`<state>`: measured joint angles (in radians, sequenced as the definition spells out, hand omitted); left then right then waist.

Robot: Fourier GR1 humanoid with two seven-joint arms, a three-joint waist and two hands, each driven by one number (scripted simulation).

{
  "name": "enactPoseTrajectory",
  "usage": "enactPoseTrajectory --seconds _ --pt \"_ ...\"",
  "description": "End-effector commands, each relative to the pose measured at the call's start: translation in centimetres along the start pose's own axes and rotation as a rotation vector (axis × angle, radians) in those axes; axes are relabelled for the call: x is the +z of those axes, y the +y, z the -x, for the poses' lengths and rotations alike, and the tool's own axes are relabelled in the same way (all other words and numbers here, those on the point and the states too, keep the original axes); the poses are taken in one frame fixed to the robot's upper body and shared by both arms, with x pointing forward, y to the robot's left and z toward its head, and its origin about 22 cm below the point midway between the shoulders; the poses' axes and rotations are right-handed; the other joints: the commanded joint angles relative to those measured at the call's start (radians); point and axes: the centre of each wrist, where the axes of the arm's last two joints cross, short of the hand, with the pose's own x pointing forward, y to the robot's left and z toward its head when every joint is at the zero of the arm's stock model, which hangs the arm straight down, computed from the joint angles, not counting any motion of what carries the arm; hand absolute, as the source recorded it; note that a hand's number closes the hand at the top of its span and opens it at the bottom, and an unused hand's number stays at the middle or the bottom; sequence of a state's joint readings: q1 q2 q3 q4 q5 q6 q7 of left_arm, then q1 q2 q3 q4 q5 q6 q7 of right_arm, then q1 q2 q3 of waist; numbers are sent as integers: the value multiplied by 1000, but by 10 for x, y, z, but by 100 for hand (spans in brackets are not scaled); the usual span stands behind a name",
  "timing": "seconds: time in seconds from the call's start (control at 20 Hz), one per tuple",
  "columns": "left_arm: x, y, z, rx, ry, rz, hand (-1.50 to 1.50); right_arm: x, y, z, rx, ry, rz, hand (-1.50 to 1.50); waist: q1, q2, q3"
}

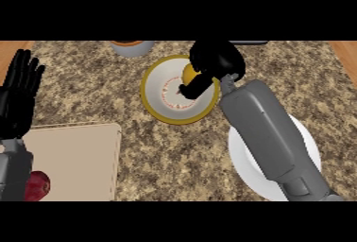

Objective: Pick the lemon from the plate and place it in the bowl

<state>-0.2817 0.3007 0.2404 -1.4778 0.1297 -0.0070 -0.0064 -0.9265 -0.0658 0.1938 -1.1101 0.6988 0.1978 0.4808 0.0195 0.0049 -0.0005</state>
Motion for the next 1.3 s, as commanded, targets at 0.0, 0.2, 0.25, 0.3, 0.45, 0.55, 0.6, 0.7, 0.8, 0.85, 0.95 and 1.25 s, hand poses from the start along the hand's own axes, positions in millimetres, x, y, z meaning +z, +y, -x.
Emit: enactPoseTrajectory --seconds 0.0,0.2,0.25,0.3,0.45,0.55,0.6,0.7,0.8,0.85,0.95,1.25 --pt "4 -3 -7 3 22 12 0 -21 29 11 -7 119 13 150 8 1 1" --pt "-1 -20 -3 22 -8 10 0 -28 59 36 -112 196 12 -150 11 5 1" --pt "-2 -5 -1 -3 -10 3 0 -29 65 46 -149 189 4 -150 10 6 1" --pt "-2 -30 -8 18 -7 1 0 -21 79 47 -213 210 -2 -150 20 4 1" --pt "7 -3 9 17 0 19 0 -28 70 46 -349 144 53 -150 28 7 1" --pt "-6 -7 1 13 6 25 0 -30 64 44 -423 98 99 -150 24 7 1" --pt "-12 -16 0 8 -9 26 0 -33 65 48 -444 77 131 -150 22 10 1" --pt "-2 -16 10 19 -7 13 0 -34 60 53 -472 58 261 -150 17 9 1" --pt "2 -17 8 11 5 12 0 -35 56 58 -487 45 354 -150 12 5 1" --pt "-16 -6 -7 13 1 -15 0 -35 51 60 -519 53 388 -150 -3 4 1" --pt "8 17 7 -16 -4 -14 0 -28 52 96 -552 93 464 -150 3 2 1" --pt "-6 13 -6 -2 -9 -18 0 -21 15 152 -663 177 548 -150 -14 -1 1"
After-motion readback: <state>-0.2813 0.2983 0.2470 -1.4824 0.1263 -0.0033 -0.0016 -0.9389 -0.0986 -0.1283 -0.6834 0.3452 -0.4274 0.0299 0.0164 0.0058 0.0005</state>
